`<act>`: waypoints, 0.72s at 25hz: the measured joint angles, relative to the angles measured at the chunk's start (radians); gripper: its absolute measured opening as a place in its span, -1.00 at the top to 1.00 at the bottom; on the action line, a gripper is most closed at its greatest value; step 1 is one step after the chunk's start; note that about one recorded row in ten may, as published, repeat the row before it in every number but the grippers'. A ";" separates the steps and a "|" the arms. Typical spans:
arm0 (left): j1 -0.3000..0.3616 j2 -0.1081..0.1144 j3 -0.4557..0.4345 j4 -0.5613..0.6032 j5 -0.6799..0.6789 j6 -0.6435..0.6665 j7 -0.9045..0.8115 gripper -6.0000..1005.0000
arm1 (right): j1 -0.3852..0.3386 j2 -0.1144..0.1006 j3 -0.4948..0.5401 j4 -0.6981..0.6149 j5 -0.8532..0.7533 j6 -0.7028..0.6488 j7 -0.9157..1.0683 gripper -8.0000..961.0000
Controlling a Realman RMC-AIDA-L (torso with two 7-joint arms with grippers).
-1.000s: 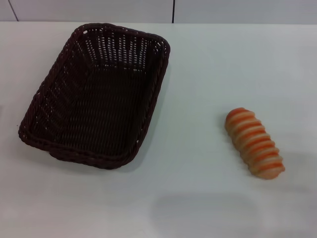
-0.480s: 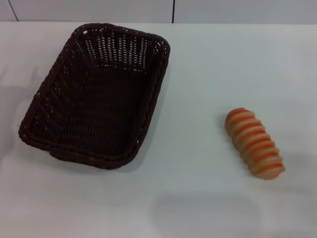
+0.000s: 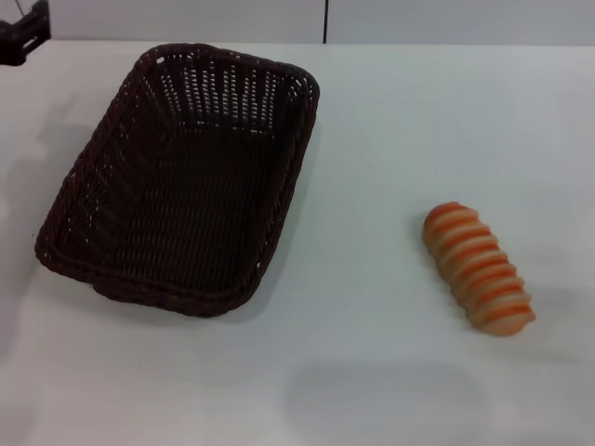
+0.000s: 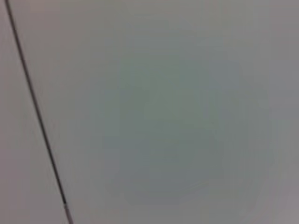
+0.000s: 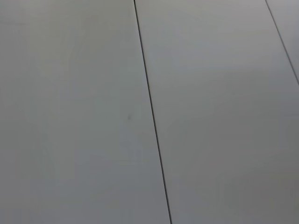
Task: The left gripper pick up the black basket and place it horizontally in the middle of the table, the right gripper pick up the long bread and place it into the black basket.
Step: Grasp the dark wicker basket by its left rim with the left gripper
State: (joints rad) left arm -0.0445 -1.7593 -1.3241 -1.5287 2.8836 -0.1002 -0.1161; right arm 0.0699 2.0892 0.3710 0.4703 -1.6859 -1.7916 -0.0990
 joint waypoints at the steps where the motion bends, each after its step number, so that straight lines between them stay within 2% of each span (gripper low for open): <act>1: 0.003 -0.003 -0.009 -0.045 0.000 -0.055 0.018 -0.56 | 0.000 0.000 -0.001 0.000 0.000 0.000 0.000 -0.75; 2: 0.005 -0.009 -0.022 -0.098 -0.003 -0.144 0.052 -0.56 | 0.001 0.000 -0.001 0.000 0.000 0.001 0.000 -0.75; 3: -0.005 -0.043 -0.067 -0.199 -0.022 -0.345 0.145 -0.56 | 0.001 0.000 -0.001 0.001 0.000 0.001 0.000 -0.75; 4: -0.005 -0.043 -0.067 -0.199 -0.022 -0.345 0.145 -0.52 | 0.001 0.000 -0.001 0.001 0.000 0.001 0.000 -0.75; 5: -0.017 -0.069 -0.097 -0.239 -0.042 -0.449 0.205 -0.47 | 0.001 0.000 -0.001 0.001 0.000 0.001 0.000 -0.75; 7: -0.052 -0.144 -0.187 -0.290 -0.108 -0.661 0.359 -0.46 | 0.001 0.000 -0.001 0.001 0.000 0.001 0.001 -0.75; 8: -0.075 -0.198 -0.249 -0.302 -0.137 -0.755 0.439 -0.49 | 0.001 0.000 -0.001 0.001 0.000 0.002 0.001 -0.75; 9: -0.094 -0.235 -0.295 -0.308 -0.155 -0.823 0.500 -0.53 | 0.001 0.000 -0.002 0.001 0.000 0.002 0.001 -0.75; 10: -0.119 -0.284 -0.358 -0.311 -0.166 -0.910 0.581 -0.56 | 0.001 0.000 -0.002 0.001 0.000 0.002 0.001 -0.75; 12: -0.151 -0.307 -0.403 -0.298 -0.174 -0.996 0.653 -0.59 | 0.003 0.000 -0.008 0.003 0.000 0.003 0.001 -0.75; 18: -0.188 -0.302 -0.394 -0.241 -0.169 -1.041 0.649 -0.53 | 0.000 -0.001 -0.021 0.011 0.000 0.007 0.000 -0.75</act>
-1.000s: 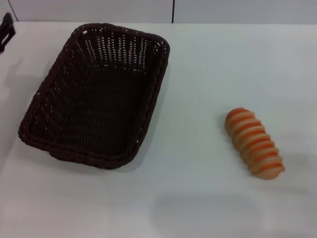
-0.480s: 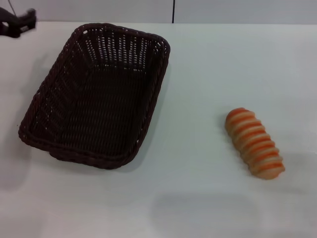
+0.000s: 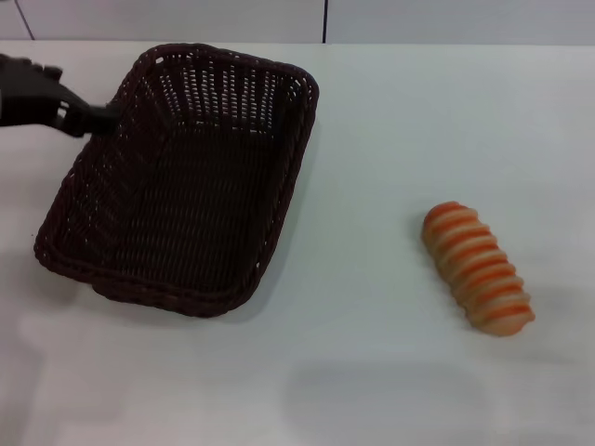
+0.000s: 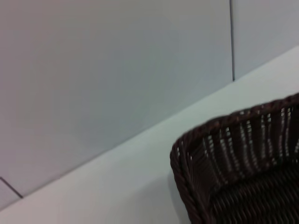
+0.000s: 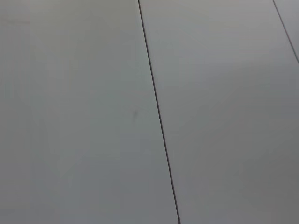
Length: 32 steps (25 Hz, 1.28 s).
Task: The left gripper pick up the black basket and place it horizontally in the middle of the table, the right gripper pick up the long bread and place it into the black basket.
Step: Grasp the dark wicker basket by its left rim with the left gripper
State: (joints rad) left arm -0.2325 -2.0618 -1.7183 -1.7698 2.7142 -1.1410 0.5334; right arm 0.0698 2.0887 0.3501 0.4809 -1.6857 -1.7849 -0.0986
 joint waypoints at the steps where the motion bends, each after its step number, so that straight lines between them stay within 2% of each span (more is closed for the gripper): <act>1: -0.007 0.000 0.000 0.019 0.004 -0.002 -0.001 -0.52 | 0.000 0.000 -0.002 0.000 0.000 0.000 0.000 -0.75; 5: -0.032 0.000 0.001 0.075 0.011 -0.007 -0.008 -0.49 | -0.002 0.001 -0.005 0.001 0.000 -0.003 0.000 -0.75; 10: -0.102 0.001 -0.002 0.228 0.031 -0.012 -0.013 -0.44 | -0.002 0.001 -0.008 0.003 0.000 -0.005 0.000 -0.75; 14: -0.140 0.000 -0.003 0.286 0.052 -0.022 -0.026 -0.41 | 0.000 0.001 -0.008 0.004 -0.002 -0.005 0.000 -0.75; 18: -0.169 -0.001 -0.003 0.298 0.084 -0.063 -0.028 -0.37 | 0.000 0.000 -0.008 0.005 -0.003 -0.006 0.000 -0.75; 24: -0.162 -0.002 0.002 0.276 0.086 -0.054 -0.025 -0.32 | 0.004 -0.001 -0.008 0.007 -0.003 -0.004 0.000 -0.75; 29: -0.177 0.000 0.003 0.305 0.088 -0.053 -0.018 -0.05 | 0.007 -0.003 -0.008 0.007 -0.003 -0.001 0.000 -0.75; 32: -0.178 0.000 0.004 0.300 0.087 -0.053 -0.011 0.27 | 0.009 -0.003 -0.008 0.007 -0.003 0.000 0.000 -0.75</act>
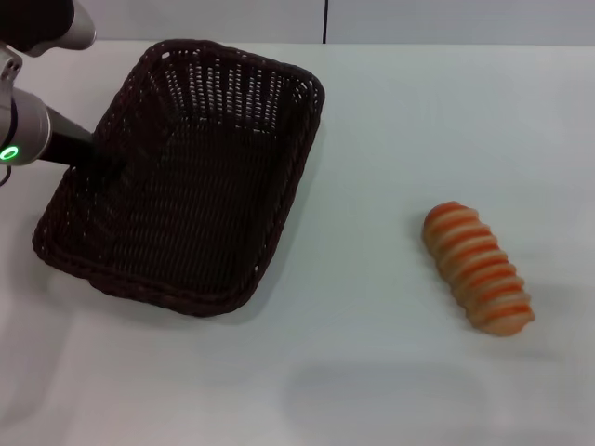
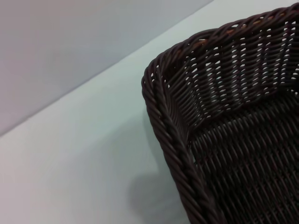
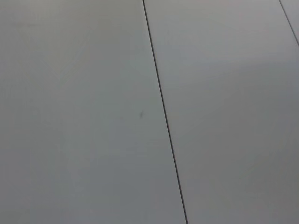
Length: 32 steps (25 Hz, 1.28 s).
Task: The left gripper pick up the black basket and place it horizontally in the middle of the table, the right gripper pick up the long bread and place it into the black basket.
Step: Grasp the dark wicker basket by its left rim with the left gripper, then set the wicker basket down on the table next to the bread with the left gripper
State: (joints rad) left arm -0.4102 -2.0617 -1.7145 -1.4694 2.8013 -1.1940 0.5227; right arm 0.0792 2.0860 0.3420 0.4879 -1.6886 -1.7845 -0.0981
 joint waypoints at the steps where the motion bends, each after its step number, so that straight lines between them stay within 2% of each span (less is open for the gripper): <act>1: -0.001 0.000 -0.004 -0.012 -0.012 -0.004 0.055 0.37 | 0.000 0.000 0.000 0.000 0.000 0.000 0.000 -0.75; 5: -0.010 0.001 -0.012 -0.012 -0.044 -0.011 0.114 0.38 | 0.001 0.000 0.000 0.000 0.000 -0.002 0.000 -0.75; 7: -0.041 0.003 -0.086 0.000 -0.160 -0.066 0.278 0.39 | 0.001 0.000 0.000 0.000 -0.001 -0.005 0.001 -0.75; 8: -0.067 0.003 -0.153 0.016 -0.226 -0.111 0.366 0.39 | 0.000 0.000 0.000 0.000 -0.003 -0.006 0.001 -0.75; 9: -0.067 0.003 -0.153 0.016 -0.226 -0.111 0.366 0.40 | 0.000 0.000 0.000 0.000 -0.003 -0.006 0.001 -0.75; 10: -0.109 0.005 -0.236 0.046 -0.296 -0.173 0.457 0.40 | 0.000 0.000 0.000 0.000 -0.004 -0.006 0.001 -0.75; 11: -0.109 0.005 -0.236 0.046 -0.296 -0.173 0.457 0.40 | -0.001 0.000 0.000 0.000 -0.004 -0.007 0.001 -0.75; 13: -0.171 0.008 -0.331 0.096 -0.338 -0.253 0.547 0.41 | -0.003 0.000 -0.002 0.000 -0.005 -0.014 0.001 -0.75; 14: -0.233 0.013 -0.402 0.152 -0.345 -0.327 0.616 0.42 | -0.003 0.000 -0.005 0.001 -0.005 -0.018 0.001 -0.75; 17: -0.292 0.018 -0.447 0.200 -0.352 -0.394 0.683 0.46 | -0.005 0.000 -0.014 0.003 -0.005 -0.032 0.001 -0.75; 19: -0.327 0.022 -0.461 0.233 -0.361 -0.442 0.721 0.49 | -0.006 0.000 -0.015 0.004 -0.005 -0.036 0.001 -0.75; 21: -0.352 0.024 -0.462 0.261 -0.373 -0.472 0.742 0.62 | -0.008 0.001 -0.019 0.004 -0.005 -0.039 0.001 -0.75; 25: -0.401 0.018 -0.456 0.324 -0.401 -0.555 0.805 0.62 | -0.009 0.002 -0.027 0.005 -0.002 -0.045 0.001 -0.75; 32: -0.451 0.012 -0.456 0.399 -0.403 -0.543 0.807 0.63 | -0.012 0.002 -0.038 0.005 0.000 -0.046 0.000 -0.75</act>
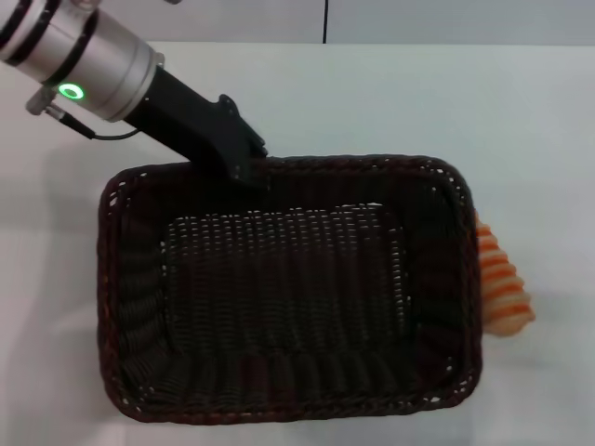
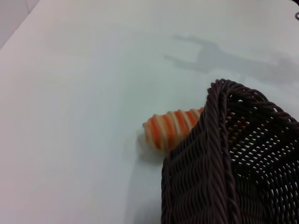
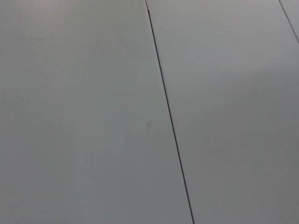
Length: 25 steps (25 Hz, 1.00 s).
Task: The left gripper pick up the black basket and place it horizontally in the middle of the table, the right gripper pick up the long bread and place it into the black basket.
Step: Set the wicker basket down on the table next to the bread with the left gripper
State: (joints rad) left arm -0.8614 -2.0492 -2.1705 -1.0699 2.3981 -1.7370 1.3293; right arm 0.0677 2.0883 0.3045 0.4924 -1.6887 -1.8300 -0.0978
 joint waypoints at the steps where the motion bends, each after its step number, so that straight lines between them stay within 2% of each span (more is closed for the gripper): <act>1: -0.008 -0.004 0.000 0.016 0.000 0.012 -0.007 0.63 | 0.000 0.001 0.000 0.000 0.000 0.000 -0.002 -0.75; 5: -0.013 -0.008 0.000 0.024 -0.002 0.032 -0.012 0.63 | 0.000 0.001 -0.001 0.000 0.001 0.000 -0.003 -0.75; 6: -0.010 -0.012 0.008 0.029 -0.033 0.070 -0.022 0.63 | 0.000 0.001 -0.001 0.000 0.001 0.000 -0.004 -0.75; 11: -0.020 -0.012 0.036 0.040 -0.044 0.081 -0.034 0.47 | 0.000 0.000 -0.001 0.000 0.000 0.000 -0.005 -0.75; 22: -0.026 -0.014 0.051 0.005 -0.068 0.107 -0.027 -0.35 | 0.000 -0.002 -0.014 0.000 0.001 0.000 -0.006 -0.74; 25: -0.010 -0.015 0.059 -0.043 -0.081 0.150 -0.015 -0.45 | 0.000 -0.002 -0.015 -0.001 0.001 0.000 -0.006 -0.74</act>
State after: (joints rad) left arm -0.8711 -2.0645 -2.1116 -1.1127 2.3173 -1.5869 1.3142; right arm 0.0674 2.0862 0.2896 0.4916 -1.6877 -1.8301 -0.1038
